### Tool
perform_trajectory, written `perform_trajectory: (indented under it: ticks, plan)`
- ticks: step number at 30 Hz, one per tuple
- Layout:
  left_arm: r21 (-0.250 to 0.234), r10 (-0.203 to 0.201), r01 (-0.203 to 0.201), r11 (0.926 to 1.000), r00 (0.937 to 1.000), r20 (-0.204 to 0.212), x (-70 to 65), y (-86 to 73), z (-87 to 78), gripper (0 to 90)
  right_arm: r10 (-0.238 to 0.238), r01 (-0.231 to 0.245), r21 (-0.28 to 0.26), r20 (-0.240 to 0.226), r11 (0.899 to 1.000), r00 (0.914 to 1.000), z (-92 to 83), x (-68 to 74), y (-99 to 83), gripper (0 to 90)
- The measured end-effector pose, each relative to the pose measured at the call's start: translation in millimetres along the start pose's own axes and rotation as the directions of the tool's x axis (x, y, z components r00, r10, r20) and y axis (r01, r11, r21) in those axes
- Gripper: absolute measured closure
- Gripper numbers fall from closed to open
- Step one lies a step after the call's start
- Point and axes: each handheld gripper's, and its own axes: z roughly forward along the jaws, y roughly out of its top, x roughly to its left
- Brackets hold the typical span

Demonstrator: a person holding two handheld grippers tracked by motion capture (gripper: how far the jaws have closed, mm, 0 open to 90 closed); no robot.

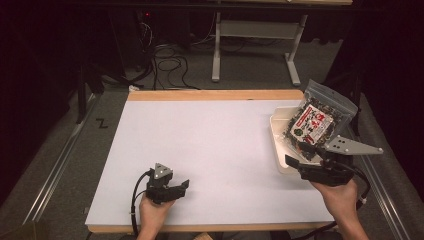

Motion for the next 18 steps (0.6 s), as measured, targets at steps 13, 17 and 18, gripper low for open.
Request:
perform_trajectory:
  ticks: [13, 17, 18]
  plan:
    - [-0.001, 0.001, -0.001, 1.0000, 1.0000, -0.003, -0.8, -0.6, -0.2, 32.1, 0.019, -0.019, 0.100, 0.007, 0.995, 0.9998, 30.1, 9.9, -22.1, 32.2]
    - [-0.001, -0.008, 0.008, 1.0000, 1.0000, -0.004, 0.3, -1.4, -1.1, 32.1, 0.014, -0.014, 0.115, 0.001, 0.993, 0.9999, 35.9, 14.9, -27.7, 31.8]
    - [-0.002, -0.007, 0.007, 1.0000, 1.0000, -0.003, 0.8, -1.3, -1.4, 32.1, 0.013, -0.012, 0.120, -0.004, 0.993, 0.9999, 37.8, 15.4, -29.0, 31.9]
